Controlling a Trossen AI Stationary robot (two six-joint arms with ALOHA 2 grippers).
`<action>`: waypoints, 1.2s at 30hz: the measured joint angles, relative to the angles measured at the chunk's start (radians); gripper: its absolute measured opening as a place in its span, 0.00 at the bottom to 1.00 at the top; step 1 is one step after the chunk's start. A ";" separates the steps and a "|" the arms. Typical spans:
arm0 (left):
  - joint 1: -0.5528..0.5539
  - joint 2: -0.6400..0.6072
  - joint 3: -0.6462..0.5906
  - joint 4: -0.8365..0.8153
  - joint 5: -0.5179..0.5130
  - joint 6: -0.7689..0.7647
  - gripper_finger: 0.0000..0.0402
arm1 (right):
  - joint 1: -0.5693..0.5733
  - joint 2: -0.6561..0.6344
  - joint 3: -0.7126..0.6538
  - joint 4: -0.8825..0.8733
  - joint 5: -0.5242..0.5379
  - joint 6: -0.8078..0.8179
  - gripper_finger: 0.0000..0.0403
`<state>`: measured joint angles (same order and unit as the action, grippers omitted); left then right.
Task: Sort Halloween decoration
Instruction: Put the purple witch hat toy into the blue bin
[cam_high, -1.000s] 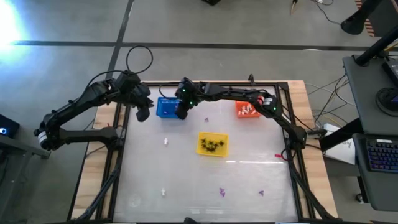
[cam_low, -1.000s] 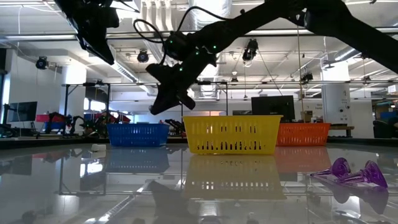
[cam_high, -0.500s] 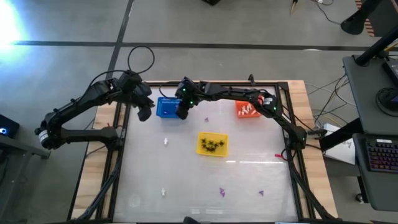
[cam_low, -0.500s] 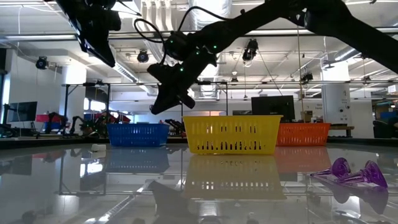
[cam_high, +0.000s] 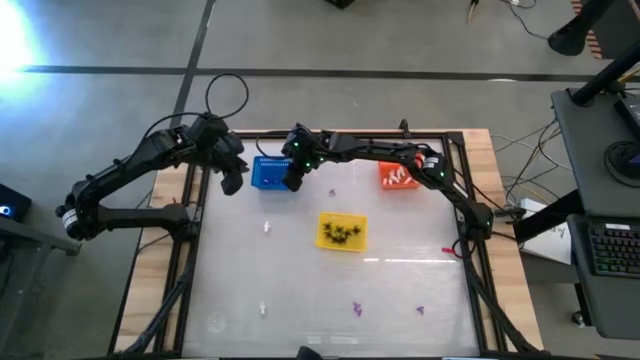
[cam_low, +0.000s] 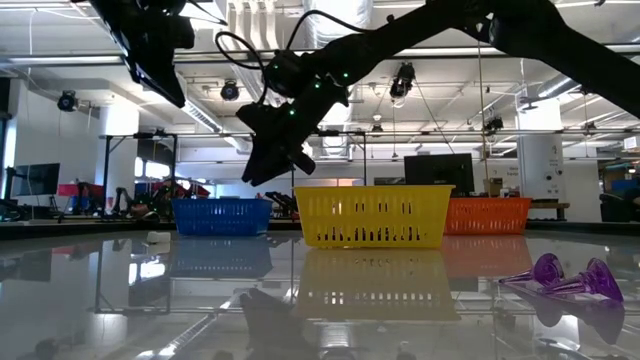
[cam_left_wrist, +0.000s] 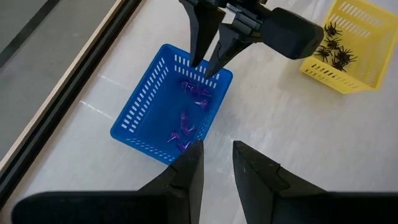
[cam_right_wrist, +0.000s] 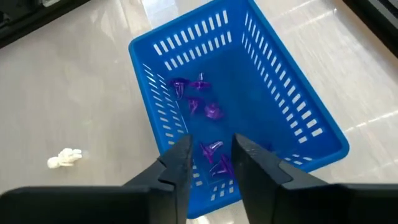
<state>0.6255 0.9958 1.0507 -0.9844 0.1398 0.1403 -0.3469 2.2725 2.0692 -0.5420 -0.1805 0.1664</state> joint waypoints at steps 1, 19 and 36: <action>0.000 0.000 0.000 0.000 0.000 0.006 0.17 | -0.001 -0.001 0.000 -0.009 -0.001 0.006 0.27; 0.000 -0.001 0.000 -0.005 0.000 0.008 0.17 | -0.016 -0.014 0.072 -0.718 0.076 -0.154 0.31; 0.000 -0.001 0.000 -0.007 0.001 0.008 0.17 | -0.016 -0.012 -0.129 -0.503 0.067 -0.148 0.31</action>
<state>0.6255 0.9951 1.0504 -0.9913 0.1410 0.1485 -0.3626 2.2601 1.9404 -1.0454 -0.1134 0.0184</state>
